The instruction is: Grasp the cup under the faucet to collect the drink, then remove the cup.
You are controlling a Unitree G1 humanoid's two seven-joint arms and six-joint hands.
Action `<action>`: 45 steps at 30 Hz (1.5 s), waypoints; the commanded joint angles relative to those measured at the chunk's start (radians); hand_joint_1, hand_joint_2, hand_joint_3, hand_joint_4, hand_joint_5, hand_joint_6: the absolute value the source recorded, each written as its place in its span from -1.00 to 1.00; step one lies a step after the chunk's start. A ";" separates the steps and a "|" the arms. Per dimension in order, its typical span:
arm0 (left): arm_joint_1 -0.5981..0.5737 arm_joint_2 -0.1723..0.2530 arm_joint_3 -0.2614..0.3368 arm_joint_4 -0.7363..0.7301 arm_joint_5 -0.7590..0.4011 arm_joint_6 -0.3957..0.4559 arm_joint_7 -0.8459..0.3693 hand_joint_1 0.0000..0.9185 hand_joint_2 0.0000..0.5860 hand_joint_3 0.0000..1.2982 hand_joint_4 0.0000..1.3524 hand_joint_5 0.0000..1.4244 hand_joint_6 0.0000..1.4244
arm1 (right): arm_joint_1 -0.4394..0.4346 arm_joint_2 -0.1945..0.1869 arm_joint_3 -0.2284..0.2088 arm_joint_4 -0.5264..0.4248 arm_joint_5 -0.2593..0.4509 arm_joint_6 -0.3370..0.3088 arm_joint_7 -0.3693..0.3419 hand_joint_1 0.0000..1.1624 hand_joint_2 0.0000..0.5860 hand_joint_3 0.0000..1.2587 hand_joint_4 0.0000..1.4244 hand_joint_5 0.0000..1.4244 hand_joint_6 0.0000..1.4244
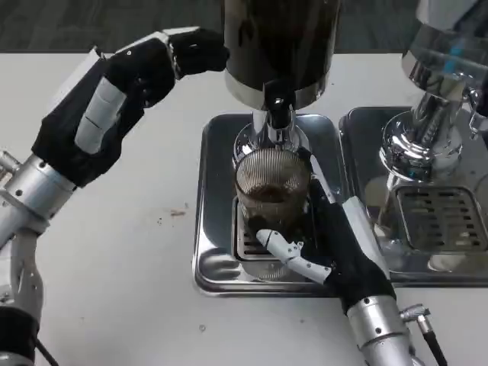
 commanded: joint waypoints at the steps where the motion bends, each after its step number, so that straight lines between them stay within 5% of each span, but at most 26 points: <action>1: 0.068 0.035 0.013 0.041 0.036 -0.001 0.017 -1.00 -0.72 -0.45 -0.52 -0.60 -0.76 | -0.009 0.000 0.004 -0.003 -0.013 -0.013 -0.009 -0.05 -0.18 -1.00 -1.00 -0.97 -0.91; 26: 0.195 0.059 0.020 0.130 0.127 -0.007 0.078 -1.00 -0.64 -0.38 -0.48 -0.59 -0.75 | -0.054 0.014 0.013 0.024 -0.095 0.087 -0.081 0.03 -0.24 -1.00 -1.00 -0.82 -0.74; 45: 0.208 0.073 0.013 0.128 0.128 0.006 0.063 -1.00 -0.61 -0.32 -0.41 -0.52 -0.65 | -0.116 0.053 0.053 0.173 -0.093 0.039 -0.139 0.10 -0.27 -0.75 -0.78 -0.61 -0.46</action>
